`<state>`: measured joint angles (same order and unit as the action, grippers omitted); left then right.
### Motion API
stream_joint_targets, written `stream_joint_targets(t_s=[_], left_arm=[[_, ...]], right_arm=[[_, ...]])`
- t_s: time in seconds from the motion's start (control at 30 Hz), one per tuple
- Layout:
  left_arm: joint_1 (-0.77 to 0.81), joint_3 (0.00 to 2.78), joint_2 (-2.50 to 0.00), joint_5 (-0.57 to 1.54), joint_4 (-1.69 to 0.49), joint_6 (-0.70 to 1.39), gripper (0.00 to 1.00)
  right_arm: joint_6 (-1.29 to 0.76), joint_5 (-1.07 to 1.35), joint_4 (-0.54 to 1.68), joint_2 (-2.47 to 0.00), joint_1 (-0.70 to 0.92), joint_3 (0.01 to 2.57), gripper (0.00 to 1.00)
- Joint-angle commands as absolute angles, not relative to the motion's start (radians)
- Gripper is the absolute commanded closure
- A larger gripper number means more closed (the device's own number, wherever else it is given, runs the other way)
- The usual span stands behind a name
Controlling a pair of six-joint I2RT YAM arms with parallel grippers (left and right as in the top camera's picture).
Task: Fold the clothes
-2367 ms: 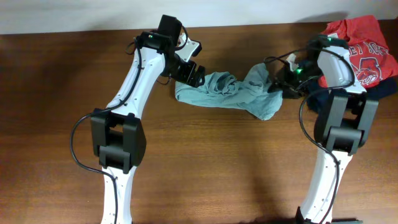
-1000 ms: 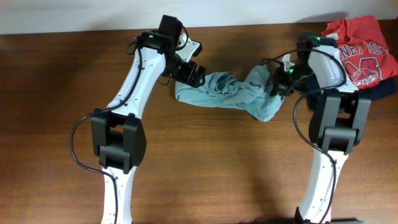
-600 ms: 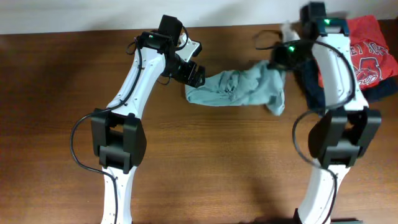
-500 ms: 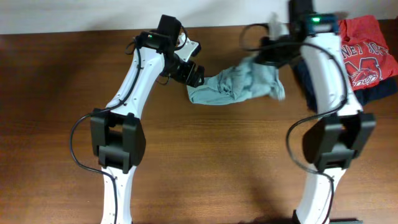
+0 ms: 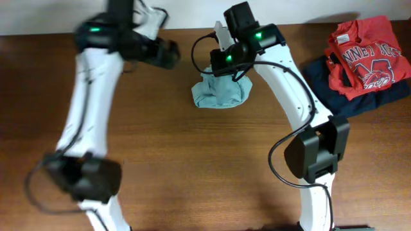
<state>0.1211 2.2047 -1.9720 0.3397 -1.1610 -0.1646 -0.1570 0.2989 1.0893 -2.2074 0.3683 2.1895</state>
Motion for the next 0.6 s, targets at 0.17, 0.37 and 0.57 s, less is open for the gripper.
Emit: stream_joint_targets(t_s=[0.17, 0.37, 0.57], left_arm=[[0.062, 2.214, -1.901, 0.343, -1.163, -0.181, 0.01], [0.06, 2.212, -1.901, 0.331, -1.163, -0.181, 0.01], [0.06, 2.212, -1.901, 0.313, -1.162, -0.181, 0.01]], right_arm=[[-0.189, 0.279, 1.085, -2.298, 0.435, 2.181, 0.96], [-0.19, 0.276, 1.111, -2.299, 0.473, 2.128, 0.96], [-0.194, 0.276, 1.09, -2.299, 0.521, 2.022, 0.96]])
